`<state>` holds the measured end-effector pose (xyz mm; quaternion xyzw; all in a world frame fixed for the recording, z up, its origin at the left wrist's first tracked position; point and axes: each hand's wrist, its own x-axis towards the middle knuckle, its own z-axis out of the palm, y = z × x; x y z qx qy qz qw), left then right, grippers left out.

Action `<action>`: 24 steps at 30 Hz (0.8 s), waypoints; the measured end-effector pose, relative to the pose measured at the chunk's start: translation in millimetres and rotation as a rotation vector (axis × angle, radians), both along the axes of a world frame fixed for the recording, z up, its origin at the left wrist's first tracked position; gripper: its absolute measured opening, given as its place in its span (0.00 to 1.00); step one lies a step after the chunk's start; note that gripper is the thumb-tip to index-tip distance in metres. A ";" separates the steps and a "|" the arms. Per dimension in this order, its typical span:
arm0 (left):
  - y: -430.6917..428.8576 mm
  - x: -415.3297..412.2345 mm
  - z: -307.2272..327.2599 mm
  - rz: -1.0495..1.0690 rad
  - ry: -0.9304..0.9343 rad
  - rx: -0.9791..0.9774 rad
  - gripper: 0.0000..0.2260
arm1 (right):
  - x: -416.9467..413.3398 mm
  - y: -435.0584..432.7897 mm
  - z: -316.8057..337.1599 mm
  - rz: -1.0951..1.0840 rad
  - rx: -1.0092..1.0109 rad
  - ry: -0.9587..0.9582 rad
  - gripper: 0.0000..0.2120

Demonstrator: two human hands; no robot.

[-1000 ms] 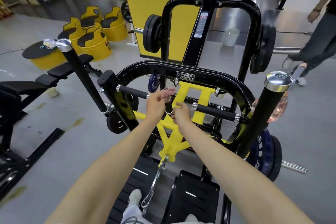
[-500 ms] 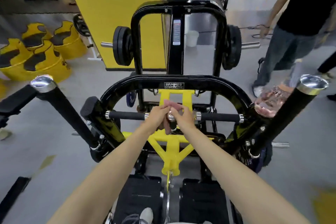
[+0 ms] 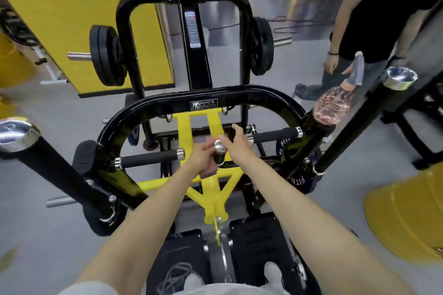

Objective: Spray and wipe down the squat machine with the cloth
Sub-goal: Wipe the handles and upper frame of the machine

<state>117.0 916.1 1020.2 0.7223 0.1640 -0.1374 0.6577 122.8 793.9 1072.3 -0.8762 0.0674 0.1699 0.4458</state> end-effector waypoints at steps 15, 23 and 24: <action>-16.5 -11.5 5.5 0.290 0.145 0.011 0.08 | 7.1 -3.9 4.7 0.192 -0.239 0.021 0.29; -17.2 -28.2 53.4 0.241 0.033 -0.148 0.10 | 8.1 -5.4 9.7 0.224 -0.217 0.046 0.31; -15.9 -28.3 58.7 0.246 0.015 -0.157 0.10 | 7.6 -5.6 10.7 0.221 -0.217 0.047 0.32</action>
